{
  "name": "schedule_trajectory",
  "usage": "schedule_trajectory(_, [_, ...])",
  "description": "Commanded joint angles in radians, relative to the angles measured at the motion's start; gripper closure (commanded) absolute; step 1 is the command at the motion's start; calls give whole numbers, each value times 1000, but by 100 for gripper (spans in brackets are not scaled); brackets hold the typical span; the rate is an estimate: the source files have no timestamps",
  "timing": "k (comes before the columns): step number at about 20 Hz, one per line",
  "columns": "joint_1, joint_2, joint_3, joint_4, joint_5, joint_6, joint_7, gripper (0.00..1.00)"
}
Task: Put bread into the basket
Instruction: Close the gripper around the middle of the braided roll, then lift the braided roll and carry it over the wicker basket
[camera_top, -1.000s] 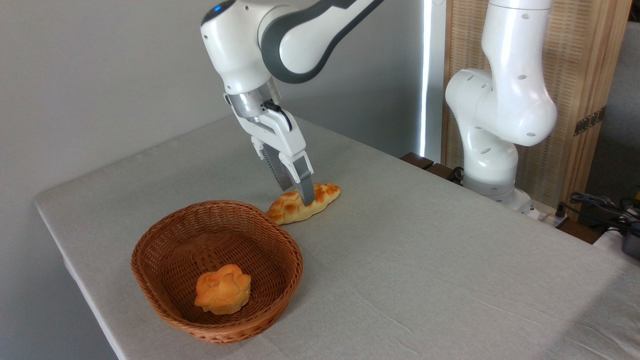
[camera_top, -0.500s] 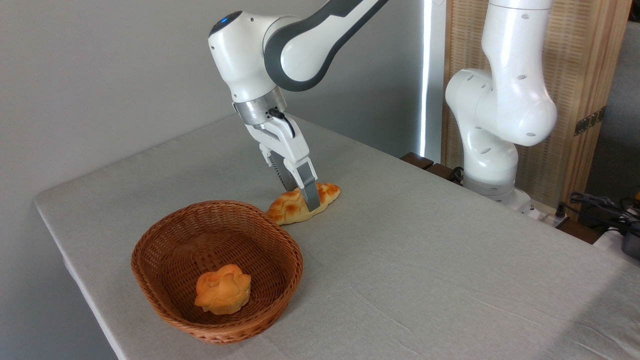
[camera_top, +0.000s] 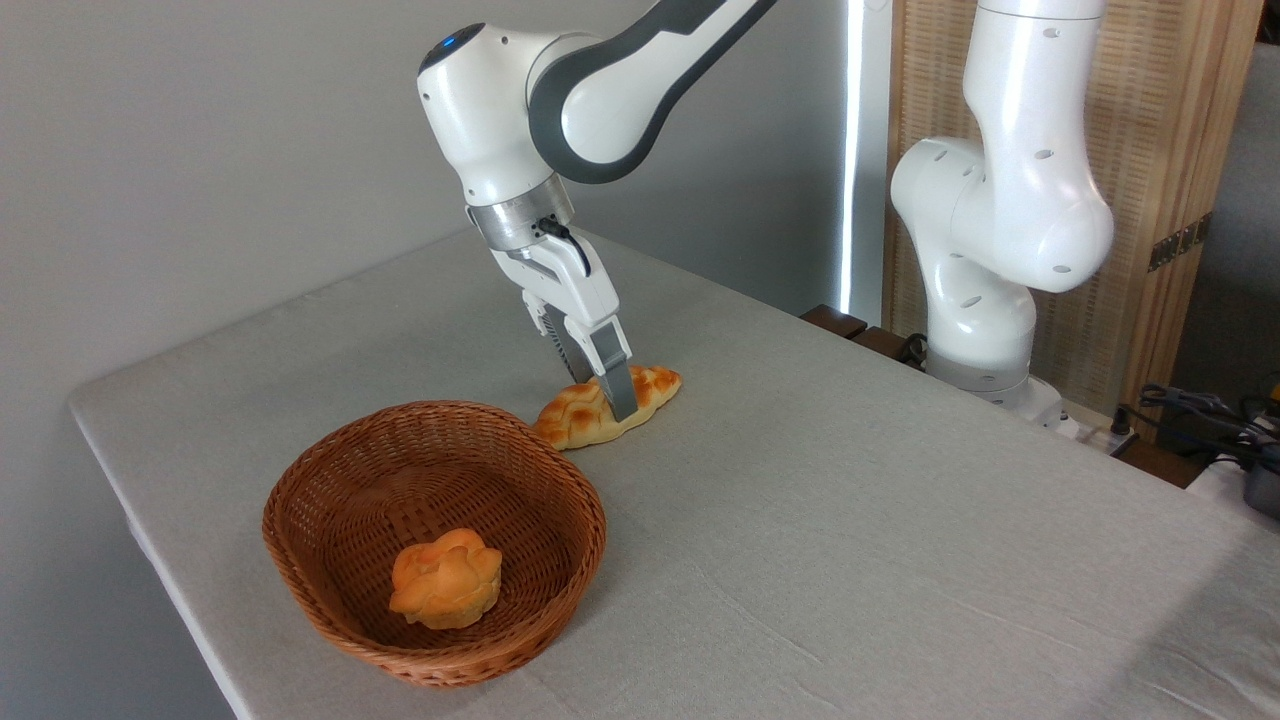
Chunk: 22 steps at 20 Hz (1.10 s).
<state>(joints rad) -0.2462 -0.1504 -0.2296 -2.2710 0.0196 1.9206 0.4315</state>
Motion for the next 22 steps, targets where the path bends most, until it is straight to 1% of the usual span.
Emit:
schedule_trajectory(1, [-5, -8, 3, -16, 10, 21, 6, 83])
schedule_trajectory(4, [-5, -12, 4, 1, 11, -1, 15, 83])
schedule_trajectory(5, [-5, -14, 3, 20, 25, -52, 32, 82])
schedule_trajectory(6, [-5, -15, 7, 60, 58, -124, 61, 82])
schedule_trajectory(7, [-4, -15, 16, 106, 75, -200, 97, 82])
schedule_trajectory(8, [-4, -15, 29, 152, 79, -269, 154, 81])
schedule_trajectory(9, [-2, -15, 62, 198, 79, -322, 212, 80])
schedule_trajectory(11, [-2, -15, 134, 295, 71, -347, 280, 78])
schedule_trajectory(13, [-2, -9, 199, 370, 43, -322, 285, 77])
schedule_trajectory(14, [-2, -8, 219, 387, 31, -272, 286, 76])
schedule_trajectory(15, [-2, -8, 234, 390, 20, -197, 283, 76])
schedule_trajectory(17, [-2, 5, 236, 389, 17, -123, 276, 75])
schedule_trajectory(18, [-4, 20, 234, 389, 22, -100, 277, 73])
schedule_trajectory(21, [-5, 69, 210, 386, 22, 9, 270, 63])
schedule_trajectory(22, [-5, 87, 196, 386, 22, 35, 270, 55])
